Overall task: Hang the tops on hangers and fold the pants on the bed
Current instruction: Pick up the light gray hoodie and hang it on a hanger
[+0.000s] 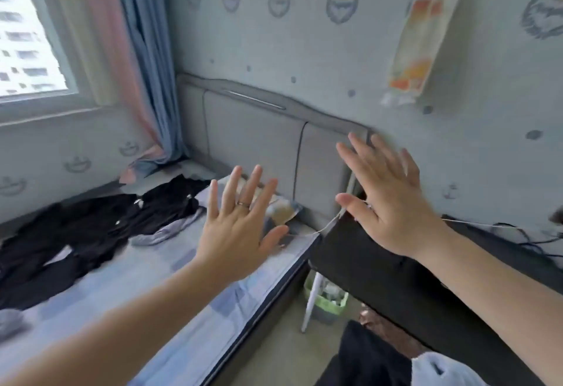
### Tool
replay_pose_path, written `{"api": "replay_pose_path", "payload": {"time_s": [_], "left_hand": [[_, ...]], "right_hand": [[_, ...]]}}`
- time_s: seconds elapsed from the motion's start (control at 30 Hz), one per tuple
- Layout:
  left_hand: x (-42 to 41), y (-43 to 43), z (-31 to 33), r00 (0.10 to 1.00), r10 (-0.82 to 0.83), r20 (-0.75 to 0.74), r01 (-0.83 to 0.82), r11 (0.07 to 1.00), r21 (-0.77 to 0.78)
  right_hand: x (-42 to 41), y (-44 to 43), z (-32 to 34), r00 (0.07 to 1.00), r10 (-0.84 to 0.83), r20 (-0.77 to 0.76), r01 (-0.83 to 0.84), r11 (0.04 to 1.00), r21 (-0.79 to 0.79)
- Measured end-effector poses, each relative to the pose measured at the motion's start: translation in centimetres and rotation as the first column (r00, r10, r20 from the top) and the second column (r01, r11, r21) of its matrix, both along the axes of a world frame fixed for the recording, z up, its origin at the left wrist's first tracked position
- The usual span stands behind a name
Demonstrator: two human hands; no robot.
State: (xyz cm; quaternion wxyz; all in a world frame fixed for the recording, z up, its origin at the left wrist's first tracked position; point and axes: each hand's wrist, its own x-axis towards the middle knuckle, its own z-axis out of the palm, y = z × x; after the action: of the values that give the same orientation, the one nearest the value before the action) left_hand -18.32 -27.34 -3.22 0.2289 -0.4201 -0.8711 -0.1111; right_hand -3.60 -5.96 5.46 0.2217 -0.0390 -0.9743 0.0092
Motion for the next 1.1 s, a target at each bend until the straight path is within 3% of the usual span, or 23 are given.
{"api": "replay_pose_path", "payload": {"time_s": [0.23, 0.43, 0.7, 0.87, 1.1], "left_hand": [[-3.5, -15.1, -8.3, 0.870, 0.448, 0.206, -0.440, 0.894, -0.086], [-7.2, -22.4, -13.2, 0.691, 0.667, 0.280, -0.636, 0.744, -0.204], [-15.5, -22.6, -16.7, 0.480, 0.749, 0.456, -0.726, 0.631, -0.274], [-21.8, -20.1, -17.8, 0.355, 0.696, 0.624, -0.797, 0.574, -0.187], [-27.2, -19.3, -19.7, 0.296, 0.684, 0.667, -0.790, 0.567, -0.231]], "right_hand": [[-13.7, -9.9, -10.0, 0.928, 0.328, 0.178, -0.293, 0.935, -0.199], [-23.4, -15.0, -17.0, 0.819, 0.488, 0.304, -0.405, 0.865, -0.297], [-36.8, -16.3, -23.3, 0.704, 0.577, 0.414, -0.466, 0.815, -0.345], [-42.7, -16.5, -25.7, 0.651, 0.583, 0.486, -0.411, 0.809, -0.420], [-46.8, -16.3, -27.7, 0.625, 0.564, 0.540, -0.354, 0.821, -0.448]]}}
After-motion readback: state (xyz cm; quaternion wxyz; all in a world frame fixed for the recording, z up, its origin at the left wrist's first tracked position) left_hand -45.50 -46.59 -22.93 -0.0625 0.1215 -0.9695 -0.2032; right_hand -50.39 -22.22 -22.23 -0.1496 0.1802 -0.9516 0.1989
